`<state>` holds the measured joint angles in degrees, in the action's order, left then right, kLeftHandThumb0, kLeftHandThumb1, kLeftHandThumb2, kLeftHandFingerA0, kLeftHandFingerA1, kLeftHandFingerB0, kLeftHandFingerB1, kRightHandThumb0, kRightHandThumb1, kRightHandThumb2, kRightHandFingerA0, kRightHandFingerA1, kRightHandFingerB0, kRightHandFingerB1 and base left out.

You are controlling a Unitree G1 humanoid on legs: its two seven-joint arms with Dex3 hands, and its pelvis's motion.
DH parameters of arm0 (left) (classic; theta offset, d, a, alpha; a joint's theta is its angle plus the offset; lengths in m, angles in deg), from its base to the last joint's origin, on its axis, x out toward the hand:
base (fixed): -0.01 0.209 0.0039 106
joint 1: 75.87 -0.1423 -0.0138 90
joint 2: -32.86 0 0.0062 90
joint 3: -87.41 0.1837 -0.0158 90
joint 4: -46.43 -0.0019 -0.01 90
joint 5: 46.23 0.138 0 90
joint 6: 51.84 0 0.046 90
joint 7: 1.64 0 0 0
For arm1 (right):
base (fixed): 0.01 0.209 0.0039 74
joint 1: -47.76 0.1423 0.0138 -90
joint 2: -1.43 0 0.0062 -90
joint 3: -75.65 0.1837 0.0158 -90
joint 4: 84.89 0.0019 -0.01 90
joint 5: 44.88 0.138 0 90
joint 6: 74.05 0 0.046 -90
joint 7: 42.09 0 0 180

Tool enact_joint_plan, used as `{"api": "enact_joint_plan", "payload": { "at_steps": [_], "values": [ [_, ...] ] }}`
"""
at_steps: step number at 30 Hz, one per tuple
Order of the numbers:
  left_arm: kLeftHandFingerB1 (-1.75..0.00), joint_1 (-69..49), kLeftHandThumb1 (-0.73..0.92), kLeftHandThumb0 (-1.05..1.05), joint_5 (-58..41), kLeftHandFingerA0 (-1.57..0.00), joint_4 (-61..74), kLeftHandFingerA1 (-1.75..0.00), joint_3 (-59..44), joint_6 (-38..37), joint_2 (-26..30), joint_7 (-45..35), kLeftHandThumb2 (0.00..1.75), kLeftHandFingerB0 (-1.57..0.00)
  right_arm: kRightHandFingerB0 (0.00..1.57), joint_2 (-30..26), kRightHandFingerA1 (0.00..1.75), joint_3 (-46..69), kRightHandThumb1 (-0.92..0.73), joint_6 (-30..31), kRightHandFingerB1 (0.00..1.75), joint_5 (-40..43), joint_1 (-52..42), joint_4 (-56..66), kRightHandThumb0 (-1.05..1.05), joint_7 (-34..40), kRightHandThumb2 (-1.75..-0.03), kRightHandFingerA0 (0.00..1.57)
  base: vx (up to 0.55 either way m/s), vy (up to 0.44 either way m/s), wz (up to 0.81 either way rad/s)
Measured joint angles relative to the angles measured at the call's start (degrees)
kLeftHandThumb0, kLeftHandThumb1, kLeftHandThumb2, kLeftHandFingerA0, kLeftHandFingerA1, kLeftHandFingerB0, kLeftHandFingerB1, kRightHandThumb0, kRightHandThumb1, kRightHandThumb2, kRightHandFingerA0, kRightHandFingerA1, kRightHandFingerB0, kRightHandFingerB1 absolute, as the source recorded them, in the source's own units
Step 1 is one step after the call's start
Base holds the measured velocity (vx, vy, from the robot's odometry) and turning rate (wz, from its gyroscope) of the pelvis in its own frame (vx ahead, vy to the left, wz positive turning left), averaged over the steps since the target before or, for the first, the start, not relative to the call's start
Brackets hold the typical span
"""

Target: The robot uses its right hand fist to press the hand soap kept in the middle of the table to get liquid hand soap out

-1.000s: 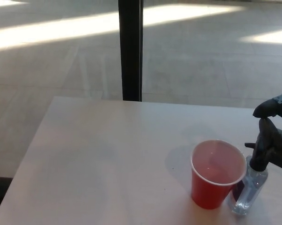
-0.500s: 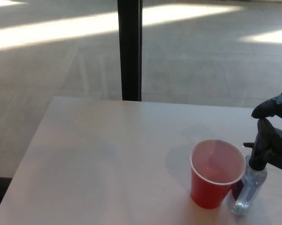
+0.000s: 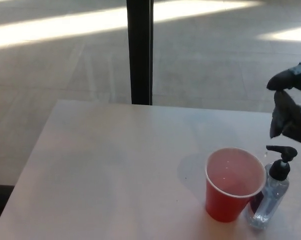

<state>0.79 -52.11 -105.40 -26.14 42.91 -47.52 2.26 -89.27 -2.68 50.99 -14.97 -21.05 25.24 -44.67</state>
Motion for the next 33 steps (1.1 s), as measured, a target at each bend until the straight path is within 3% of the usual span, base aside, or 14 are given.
{"api": "enact_joint_plan", "payload": {
  "at_steps": [5,7,11,14,18,20,22,23,24,25,26,28,29,33],
  "values": [
    [-0.75,-0.16,0.36,-0.18,-0.04,-0.77,0.14,-0.93,-0.08,0.0,-0.04,0.0,0.86,-0.52,0.41,-2.77,1.75,7.53,-0.91,4.15,1.32,3.94,6.79,-0.66,-0.2,1.02,-0.84,0.73,0.0,0.0,0.0],
    [-0.75,-0.1,0.36,-0.18,-0.03,-0.77,0.11,-0.92,-0.08,0.0,-0.04,0.0,0.87,-0.52,0.64,-5.05,1.75,10.97,-0.76,5.47,1.21,5.37,8.87,-2.35,-0.28,1.0,-0.87,0.9,0.0,0.0,0.0],
    [-0.78,-0.1,0.36,-0.19,-0.03,-0.79,0.07,-0.94,-0.08,0.0,-0.04,0.0,0.86,-0.57,0.8,-9.81,1.75,17.73,-0.7,7.32,1.29,7.44,11.54,-6.39,-0.28,1.01,-0.89,0.97,0.0,0.0,0.0],
    [-0.78,-0.05,0.35,-0.18,-0.01,-0.82,0.12,-0.96,-0.05,0.0,-0.04,-0.01,0.85,-0.56,0.84,-13.44,1.75,22.96,-0.62,8.56,1.38,8.58,12.69,-10.35,-0.24,1.15,-1.08,1.02,0.0,0.0,0.0],
    [-0.77,0.03,0.35,-0.18,-0.03,-0.81,-0.21,-0.96,-0.09,0.0,-0.04,0.0,0.87,-0.55,0.7,-20.52,1.75,30.56,-0.63,8.82,1.46,8.37,11.06,-18.1,-0.29,1.09,-1.01,0.97,0.0,0.0,0.0],
    [-0.79,0.08,0.36,-0.18,-0.03,-0.83,-0.21,-0.97,-0.1,0.0,-0.04,0.0,0.85,-0.57,0.73,-22.9,1.75,33.31,-0.62,8.29,1.37,7.89,8.25,-21.23,-0.3,0.86,-0.87,1.0,0.0,0.0,0.0],
    [-0.81,0.23,0.36,-0.18,-0.04,-0.87,-0.4,-1.01,-0.14,-0.01,-0.04,-0.01,0.86,-0.6,0.84,-24.19,1.75,36.62,-0.56,7.1,1.03,6.8,3.07,-25.34,-0.27,0.94,-0.99,1.03,0.0,0.0,0.0],
    [-0.81,0.26,0.36,-0.18,-0.04,-0.87,-0.46,-1.01,-0.15,-0.01,-0.04,-0.01,0.86,-0.6,0.84,-24.2,1.75,37.74,-0.56,6.51,1.03,6.35,1.09,-26.89,-0.27,1.0,-0.99,1.03,0.0,0.0,0.0],
    [-0.8,0.32,0.37,-0.18,-0.04,-0.88,-0.56,-1.0,-0.16,-0.02,-0.04,-0.01,0.86,-0.59,0.85,-24.2,1.75,38.94,-0.63,5.81,0.81,5.91,-1.08,-28.67,-0.31,1.05,-0.86,1.02,0.0,0.0,0.0],
    [-0.78,0.38,0.37,-0.18,-0.04,-0.86,-0.59,-0.99,-0.17,-0.02,-0.04,-0.01,0.85,-0.57,0.81,-24.16,1.38,40.08,-0.54,5.15,0.82,5.47,-3.23,-30.25,-0.4,1.2,-1.02,1.26,0.0,0.0,0.0],
    [-0.79,0.42,0.35,-0.18,-0.03,-0.85,-0.63,-0.99,-0.16,-0.02,-0.04,-0.01,0.87,-0.58,0.82,-24.06,1.74,41.09,-0.72,4.46,0.75,5.0,-5.24,-31.6,-0.36,1.48,-0.72,1.0,0.0,0.0,0.0],
    [-0.78,0.52,0.35,-0.21,-0.03,-0.81,-0.72,-0.95,-0.17,-0.02,-0.05,-0.01,0.87,-0.58,0.76,-23.77,1.71,42.67,-0.75,3.18,0.66,4.18,-8.53,-33.86,-0.41,1.93,-0.7,1.01,0.0,0.0,0.0],
    [-0.79,0.56,0.35,-0.21,-0.03,-0.81,-0.73,-0.95,-0.16,-0.02,-0.05,-0.01,0.87,-0.58,0.72,-23.6,1.37,43.42,-0.57,2.37,0.76,3.81,-10.38,-35.39,-0.4,2.2,-1.02,1.28,0.0,0.0,0.0],
    [-0.79,0.71,0.35,-0.2,-0.02,-0.8,-0.69,-0.96,-0.12,-0.01,-0.11,-0.01,0.86,-0.56,0.73,-22.74,1.39,45.4,-0.55,-0.59,0.74,2.68,-15.91,-40.6,-0.42,3.25,-0.99,1.29,0.0,0.0,0.0]
  ]
}}
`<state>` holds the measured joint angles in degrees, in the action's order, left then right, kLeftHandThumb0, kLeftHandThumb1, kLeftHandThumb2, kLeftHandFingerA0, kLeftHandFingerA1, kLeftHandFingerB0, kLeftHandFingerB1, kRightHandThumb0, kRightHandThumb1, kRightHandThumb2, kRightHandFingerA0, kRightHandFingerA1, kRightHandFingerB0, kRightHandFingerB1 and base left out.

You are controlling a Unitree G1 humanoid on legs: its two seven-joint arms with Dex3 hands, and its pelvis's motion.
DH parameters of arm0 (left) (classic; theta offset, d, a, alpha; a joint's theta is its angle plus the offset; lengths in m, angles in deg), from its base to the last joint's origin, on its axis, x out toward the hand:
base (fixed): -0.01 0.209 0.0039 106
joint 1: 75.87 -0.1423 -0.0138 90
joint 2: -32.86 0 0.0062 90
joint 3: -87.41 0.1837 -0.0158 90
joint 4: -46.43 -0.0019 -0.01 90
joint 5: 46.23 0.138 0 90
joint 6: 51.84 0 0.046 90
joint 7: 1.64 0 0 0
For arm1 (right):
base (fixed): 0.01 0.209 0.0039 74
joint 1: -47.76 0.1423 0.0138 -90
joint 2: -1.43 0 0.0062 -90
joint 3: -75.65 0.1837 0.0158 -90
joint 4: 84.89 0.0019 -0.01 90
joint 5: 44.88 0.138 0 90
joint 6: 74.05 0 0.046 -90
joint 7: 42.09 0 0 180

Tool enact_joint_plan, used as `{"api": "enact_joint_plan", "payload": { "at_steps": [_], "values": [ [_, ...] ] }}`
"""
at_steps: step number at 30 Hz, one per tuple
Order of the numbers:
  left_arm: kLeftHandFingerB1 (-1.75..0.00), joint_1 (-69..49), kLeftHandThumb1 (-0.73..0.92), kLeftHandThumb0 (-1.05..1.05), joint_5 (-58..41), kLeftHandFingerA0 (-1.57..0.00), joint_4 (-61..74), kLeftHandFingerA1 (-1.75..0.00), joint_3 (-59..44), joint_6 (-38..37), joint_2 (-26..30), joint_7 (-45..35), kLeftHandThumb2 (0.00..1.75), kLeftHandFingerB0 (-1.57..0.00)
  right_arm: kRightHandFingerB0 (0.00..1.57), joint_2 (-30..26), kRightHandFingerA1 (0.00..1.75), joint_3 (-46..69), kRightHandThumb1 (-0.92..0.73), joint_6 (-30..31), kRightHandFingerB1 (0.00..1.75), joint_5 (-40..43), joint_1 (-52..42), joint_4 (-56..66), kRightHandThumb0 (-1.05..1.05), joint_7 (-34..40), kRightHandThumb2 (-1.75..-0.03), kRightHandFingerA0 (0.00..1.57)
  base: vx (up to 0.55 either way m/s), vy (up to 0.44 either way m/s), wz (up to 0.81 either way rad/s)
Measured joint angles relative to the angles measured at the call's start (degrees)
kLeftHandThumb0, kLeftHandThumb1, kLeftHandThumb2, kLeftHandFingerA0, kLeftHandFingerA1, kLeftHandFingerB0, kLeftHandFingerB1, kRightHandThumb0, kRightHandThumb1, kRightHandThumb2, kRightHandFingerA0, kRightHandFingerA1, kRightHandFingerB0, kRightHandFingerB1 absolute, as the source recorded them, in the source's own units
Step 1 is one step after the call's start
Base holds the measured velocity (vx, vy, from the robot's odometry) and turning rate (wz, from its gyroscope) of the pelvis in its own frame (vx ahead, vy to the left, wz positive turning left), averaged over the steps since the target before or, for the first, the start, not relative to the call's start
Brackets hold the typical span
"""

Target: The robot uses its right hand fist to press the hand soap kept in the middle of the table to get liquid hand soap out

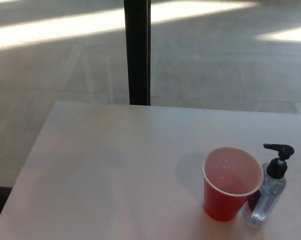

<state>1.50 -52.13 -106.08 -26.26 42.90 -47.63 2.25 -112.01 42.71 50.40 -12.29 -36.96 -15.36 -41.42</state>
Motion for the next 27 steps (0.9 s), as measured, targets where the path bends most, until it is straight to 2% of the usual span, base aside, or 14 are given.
{"api": "enact_joint_plan", "payload": {
  "at_steps": [1,3,4,6,7,9,13,16,17,19,20,21,26,27],
  "values": [
    [-0.76,0.03,0.36,-0.19,0.0,-0.79,0.01,-0.94,0.0,0.0,-0.01,0.0,0.86,-0.53,0.71,0.27,1.73,0.35,-0.69,-0.67,0.63,-0.3,-1.05,-1.38,-0.41,0.32,-0.65,0.93,0.0,0.0,0.0],
    [-0.76,0.06,0.36,-0.19,0.0,-0.78,0.01,-0.93,0.0,0.0,-0.03,0.0,0.85,-0.53,0.57,1.05,1.16,1.03,-0.73,-2.07,0.57,-0.89,-3.05,-4.28,-0.43,1.08,-0.62,0.87,0.0,0.0,0.0],
    [-0.76,0.09,0.36,-0.19,0.0,-0.78,0.0,-0.93,0.0,0.0,-0.04,0.0,0.85,-0.53,0.57,1.35,1.16,1.22,-0.73,-2.74,0.57,-1.12,-3.82,-5.67,-0.43,1.46,-0.62,0.87,0.0,0.0,0.0],
    [-0.79,0.17,0.35,-0.18,0.01,-0.78,0.0,-0.95,0.0,0.0,-0.05,0.0,0.88,-0.56,0.56,2.23,0.92,1.54,-0.74,-4.28,0.51,-1.69,-5.53,-9.28,-0.43,2.44,-0.62,0.9,0.0,0.0,0.0],
    [-0.79,0.17,0.35,-0.18,0.0,-0.78,0.03,-0.95,-0.01,0.0,-0.06,0.0,0.88,-0.56,0.56,2.76,0.92,1.56,-0.74,-5.09,0.51,-2.04,-6.25,-11.26,-0.43,3.03,-0.62,0.9,0.0,0.0,0.0],
    [-0.78,0.16,0.37,-0.19,-0.01,-0.8,0.16,-0.95,-0.04,0.0,-0.07,0.0,0.85,-0.58,0.7,3.71,0.98,1.54,-0.75,-6.51,0.82,-2.67,-7.32,-14.6,-0.41,3.99,-0.61,0.85,0.0,0.0,0.0],
    [-0.78,0.26,0.38,-0.21,-0.01,-0.79,0.35,-0.94,-0.03,0.01,-0.08,0.0,0.84,-0.58,0.57,6.76,1.14,0.99,-0.71,-9.6,0.7,-3.73,-8.97,-20.16,-0.38,5.94,-0.61,0.72,0.0,0.0,0.0],
    [-0.79,0.48,0.37,-0.21,-0.01,-0.8,0.59,-0.94,-0.04,0.01,-0.07,0.0,0.85,-0.59,0.51,10.6,1.17,-0.78,-0.71,-11.83,0.68,-4.55,-9.91,-24.28,-0.34,6.82,-0.61,0.72,0.0,0.0,0.0],
    [-0.79,0.49,0.37,-0.21,-0.01,-0.79,0.64,-0.94,-0.04,0.01,-0.07,0.0,0.84,-0.6,0.55,11.0,1.0,-0.92,-0.72,-12.02,0.7,-4.63,-10.0,-24.6,-0.33,6.89,-0.61,0.7,0.0,0.0,0.0],
    [-0.78,0.47,0.37,-0.21,-0.01,-0.78,1.09,-0.94,-0.05,0.01,-0.07,0.0,0.85,-0.58,0.61,14.22,0.98,-2.69,-0.72,-13.74,0.68,-5.36,-10.94,-26.83,-0.4,7.12,-0.6,0.85,0.0,0.0,0.0],
    [-0.77,0.46,0.38,-0.2,-0.01,-0.78,1.14,-0.92,-0.06,0.02,-0.07,0.0,0.86,-0.56,0.67,14.68,0.92,-3.03,-0.56,-14.0,0.79,-5.48,-11.13,-26.99,-0.38,7.19,-0.99,0.78,0.0,0.0,0.0],
    [-0.76,0.43,0.38,-0.21,-0.02,-0.78,1.35,-0.91,-0.13,0.03,-0.05,0.0,0.84,-0.56,0.66,16.7,0.83,-4.71,-0.75,-15.22,0.67,-6.03,-11.82,-27.69,-0.4,7.42,-0.62,0.79,0.0,0.0,0.0],
    [-0.77,0.34,0.37,-0.21,-0.05,-0.78,1.41,-0.92,-0.34,0.02,0.18,-0.04,0.86,-0.57,0.7,21.33,0.91,-9.02,-0.72,-18.7,0.66,-7.24,-13.49,-28.79,-0.4,7.32,-0.61,0.79,0.0,0.0,0.0],
    [-0.78,0.28,0.37,-0.22,-0.06,-0.79,1.4,-0.93,-0.36,0.02,0.27,-0.07,0.84,-0.58,0.76,21.77,0.9,-9.52,-0.62,-19.27,0.82,-7.36,-13.71,-28.82,-0.39,7.21,-0.58,0.88,0.0,0.0,0.0]
  ]
}}
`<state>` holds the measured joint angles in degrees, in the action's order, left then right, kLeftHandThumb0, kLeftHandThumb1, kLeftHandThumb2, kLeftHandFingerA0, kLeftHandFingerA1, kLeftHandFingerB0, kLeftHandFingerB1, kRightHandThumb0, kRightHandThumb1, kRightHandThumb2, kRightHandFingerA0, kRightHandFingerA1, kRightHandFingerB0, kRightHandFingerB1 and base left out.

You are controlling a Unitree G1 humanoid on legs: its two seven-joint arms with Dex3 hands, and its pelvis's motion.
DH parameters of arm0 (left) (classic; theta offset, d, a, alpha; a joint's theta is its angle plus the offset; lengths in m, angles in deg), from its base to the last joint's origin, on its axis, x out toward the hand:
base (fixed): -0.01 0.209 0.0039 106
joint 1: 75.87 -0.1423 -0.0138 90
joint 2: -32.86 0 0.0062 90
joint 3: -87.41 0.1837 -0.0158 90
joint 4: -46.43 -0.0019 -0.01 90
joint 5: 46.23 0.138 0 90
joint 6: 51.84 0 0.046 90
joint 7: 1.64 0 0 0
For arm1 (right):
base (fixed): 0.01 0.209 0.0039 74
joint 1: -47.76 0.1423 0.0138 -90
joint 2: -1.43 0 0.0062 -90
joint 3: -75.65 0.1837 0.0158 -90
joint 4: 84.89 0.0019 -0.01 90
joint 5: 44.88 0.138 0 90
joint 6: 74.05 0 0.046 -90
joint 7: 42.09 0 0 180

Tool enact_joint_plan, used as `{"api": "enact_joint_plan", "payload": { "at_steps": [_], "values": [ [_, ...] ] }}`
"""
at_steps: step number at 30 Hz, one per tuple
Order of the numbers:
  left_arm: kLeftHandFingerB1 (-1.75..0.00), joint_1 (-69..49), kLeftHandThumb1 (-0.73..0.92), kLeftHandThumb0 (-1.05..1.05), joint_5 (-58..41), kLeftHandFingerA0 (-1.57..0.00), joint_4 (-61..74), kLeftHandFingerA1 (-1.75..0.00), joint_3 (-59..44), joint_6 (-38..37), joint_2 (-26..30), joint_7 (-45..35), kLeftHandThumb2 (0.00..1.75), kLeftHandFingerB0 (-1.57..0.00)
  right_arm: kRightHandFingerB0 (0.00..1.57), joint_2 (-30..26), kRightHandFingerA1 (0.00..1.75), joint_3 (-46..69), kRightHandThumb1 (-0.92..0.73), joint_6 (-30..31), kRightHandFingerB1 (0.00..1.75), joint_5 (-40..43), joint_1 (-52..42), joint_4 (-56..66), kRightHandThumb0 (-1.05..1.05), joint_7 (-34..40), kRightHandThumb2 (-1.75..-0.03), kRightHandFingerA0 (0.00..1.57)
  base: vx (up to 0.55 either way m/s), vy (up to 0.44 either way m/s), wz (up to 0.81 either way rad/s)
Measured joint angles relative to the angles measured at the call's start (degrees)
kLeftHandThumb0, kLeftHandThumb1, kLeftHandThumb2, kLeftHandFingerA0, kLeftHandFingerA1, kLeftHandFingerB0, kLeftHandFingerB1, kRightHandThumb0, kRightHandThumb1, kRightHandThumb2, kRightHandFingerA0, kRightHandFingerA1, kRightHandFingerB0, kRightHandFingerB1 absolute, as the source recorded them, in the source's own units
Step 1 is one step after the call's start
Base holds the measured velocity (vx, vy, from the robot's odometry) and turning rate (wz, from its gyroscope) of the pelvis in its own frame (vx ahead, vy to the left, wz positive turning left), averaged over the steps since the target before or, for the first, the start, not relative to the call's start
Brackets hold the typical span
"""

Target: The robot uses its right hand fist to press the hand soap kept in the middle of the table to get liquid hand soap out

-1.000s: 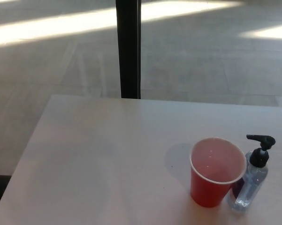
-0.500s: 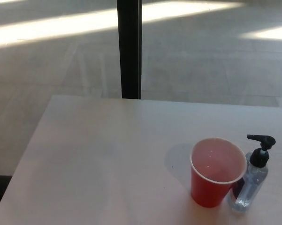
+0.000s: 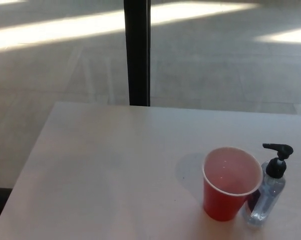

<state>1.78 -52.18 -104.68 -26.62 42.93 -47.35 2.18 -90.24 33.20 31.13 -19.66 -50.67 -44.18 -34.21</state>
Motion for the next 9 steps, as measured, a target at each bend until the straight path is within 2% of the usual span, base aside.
{"api": "enact_joint_plan", "payload": {
  "at_steps": [2,5,6,9],
  "values": [
    [-0.79,-0.09,0.36,-0.21,-0.01,-0.81,-0.04,-0.96,-0.07,0.0,0.27,0.01,0.85,-0.59,0.74,0.99,0.92,-0.91,-0.62,-1.22,0.84,-0.12,-1.14,0.84,-0.38,-0.55,-0.57,0.83,0.0,0.0,0.0],
    [-0.79,-0.26,0.36,-0.22,-0.01,-0.8,-0.04,-0.95,-0.12,0.0,0.44,0.02,0.84,-0.58,0.77,2.03,0.85,-2.18,-0.59,-2.85,0.83,-0.14,-2.84,2.54,-0.38,-2.01,-0.56,0.89,0.0,0.0,0.0],
    [-0.79,-0.29,0.36,-0.22,-0.02,-0.8,-0.05,-0.95,-0.17,0.0,0.44,0.02,0.84,-0.58,0.76,2.17,0.85,-2.66,-0.61,-3.33,0.8,-0.16,-3.48,3.2,-0.39,-2.54,-0.57,0.92,0.0,0.0,0.0],
    [-0.79,-0.28,0.37,-0.21,-0.04,-0.8,-0.05,-0.95,-0.28,0.0,0.44,0.04,0.83,-0.59,0.8,2.18,0.88,-3.51,-0.61,-4.3,0.83,-0.23,-4.09,3.34,-0.39,-3.51,-0.58,0.98,0.0,0.0,0.0]
  ]
}}
